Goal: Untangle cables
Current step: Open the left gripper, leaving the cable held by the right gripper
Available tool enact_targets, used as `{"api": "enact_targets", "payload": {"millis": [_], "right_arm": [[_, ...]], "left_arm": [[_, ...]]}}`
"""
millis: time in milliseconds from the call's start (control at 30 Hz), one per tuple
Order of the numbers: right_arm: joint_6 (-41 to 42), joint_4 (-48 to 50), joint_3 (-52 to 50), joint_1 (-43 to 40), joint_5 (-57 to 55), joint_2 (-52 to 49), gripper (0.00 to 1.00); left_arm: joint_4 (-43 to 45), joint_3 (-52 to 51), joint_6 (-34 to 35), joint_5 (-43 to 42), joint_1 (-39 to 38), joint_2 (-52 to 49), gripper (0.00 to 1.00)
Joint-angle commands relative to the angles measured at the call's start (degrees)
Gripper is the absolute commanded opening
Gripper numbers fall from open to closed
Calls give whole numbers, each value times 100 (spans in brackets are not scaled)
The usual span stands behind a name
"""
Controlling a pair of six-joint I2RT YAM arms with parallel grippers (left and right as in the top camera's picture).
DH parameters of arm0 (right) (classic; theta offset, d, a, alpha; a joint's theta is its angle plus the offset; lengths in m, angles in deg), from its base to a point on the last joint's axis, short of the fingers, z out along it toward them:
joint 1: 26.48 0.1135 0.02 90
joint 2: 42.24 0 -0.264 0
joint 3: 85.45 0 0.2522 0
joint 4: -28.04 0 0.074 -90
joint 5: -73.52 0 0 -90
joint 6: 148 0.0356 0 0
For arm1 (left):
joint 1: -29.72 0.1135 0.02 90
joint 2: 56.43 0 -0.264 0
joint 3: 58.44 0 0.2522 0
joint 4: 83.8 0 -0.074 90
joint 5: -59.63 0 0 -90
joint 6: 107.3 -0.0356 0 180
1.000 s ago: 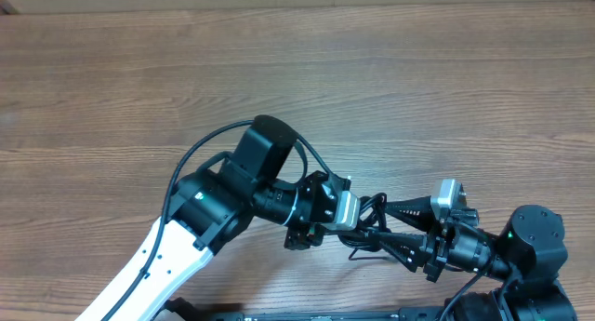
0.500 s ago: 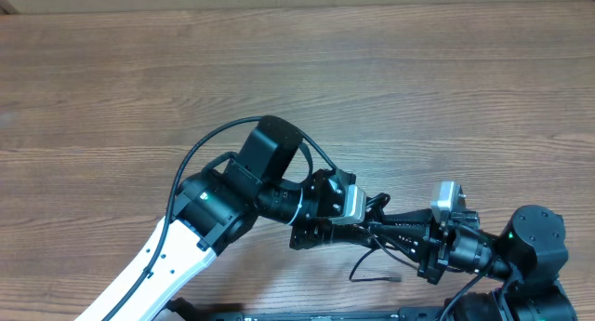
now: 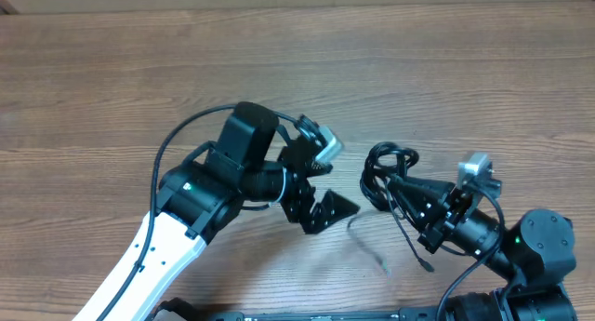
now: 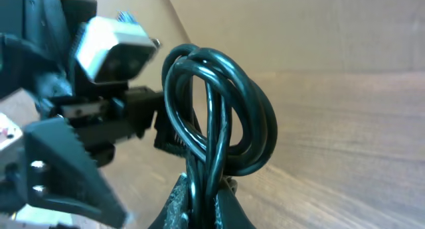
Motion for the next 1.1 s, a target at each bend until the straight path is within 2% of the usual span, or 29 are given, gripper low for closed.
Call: {"api": "enact_targets", "payload": {"millis": [0,100,200,400,600,800,900,1000,1067], "right_arm": [[474,273,61,-15,-164,26,4],[638,337,61,-15,-149,26,4],[1185,490,59,-15,-149,26,4],[1185,122,59,-15,-173,26,4],[1137,-24,59,-15,-177,26,4],[1034,-481,59,-15,-638,26,4],[1014,-542,59,-15,-671,26,4],[1012,-597,59,-15,-789,26,4],[1014,-614,59,-15,-789,26,4]], "left_arm": [[264,96,1255,208,17,105,100],[302,96,1414,363,17,105,100],[304,96,1528,483,17,105,100],[232,96,1384,437,15,103,100],[177,96,278,463,15,105,100],[149,96,-376,481,15,105,99],[149,96,-348,717,17,105,100],[199,96,289,1464,17,105,100],[345,96,461,1637,17,105,100]]}}
